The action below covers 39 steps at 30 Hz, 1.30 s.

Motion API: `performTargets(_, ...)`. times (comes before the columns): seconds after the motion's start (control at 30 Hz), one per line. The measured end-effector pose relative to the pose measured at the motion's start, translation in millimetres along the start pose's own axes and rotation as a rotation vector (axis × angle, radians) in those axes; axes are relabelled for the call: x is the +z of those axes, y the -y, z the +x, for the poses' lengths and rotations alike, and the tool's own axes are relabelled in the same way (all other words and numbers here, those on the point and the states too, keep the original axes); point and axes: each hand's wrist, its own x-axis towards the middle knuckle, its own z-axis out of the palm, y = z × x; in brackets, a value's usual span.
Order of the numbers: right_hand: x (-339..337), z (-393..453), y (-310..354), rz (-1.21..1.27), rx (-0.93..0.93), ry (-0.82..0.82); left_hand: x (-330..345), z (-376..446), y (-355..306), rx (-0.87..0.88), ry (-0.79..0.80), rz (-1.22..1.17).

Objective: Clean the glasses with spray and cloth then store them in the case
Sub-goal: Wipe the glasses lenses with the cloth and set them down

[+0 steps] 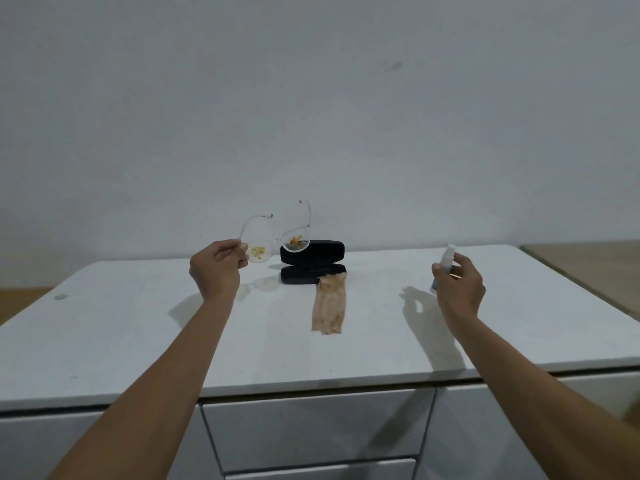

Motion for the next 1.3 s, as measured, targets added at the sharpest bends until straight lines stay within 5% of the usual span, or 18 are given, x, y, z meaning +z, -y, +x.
performTargets(0.4,-4,-13,-19,-0.129,0.002,0.038,-6,-8,-10,0.007,-0.003,0.002)
performTargets(0.57,13,-23,11,-0.286,-0.490,-0.185,-10,-5,-13,0.012,-0.016,0.006)
performTargets(0.7,45,-39,33,-0.289,-0.803,0.114,-13,-5,-16,0.009,-0.025,-0.003)
performTargets(0.83,77,-58,40,-0.483,-0.572,0.759,-19,-7,-16,-0.004,-0.039,-0.010)
performTargets(0.9,89,-63,41,-0.618,-0.522,0.904,-22,-8,-15,-0.002,-0.038,-0.004)
performTargets(1.1,103,-72,50,-0.989,-0.477,1.163,-27,-7,-16,-0.010,-0.037,-0.011)
performTargets(1.3,110,-77,36,-1.027,-0.654,0.999,-30,-4,-19,-0.010,-0.049,-0.003)
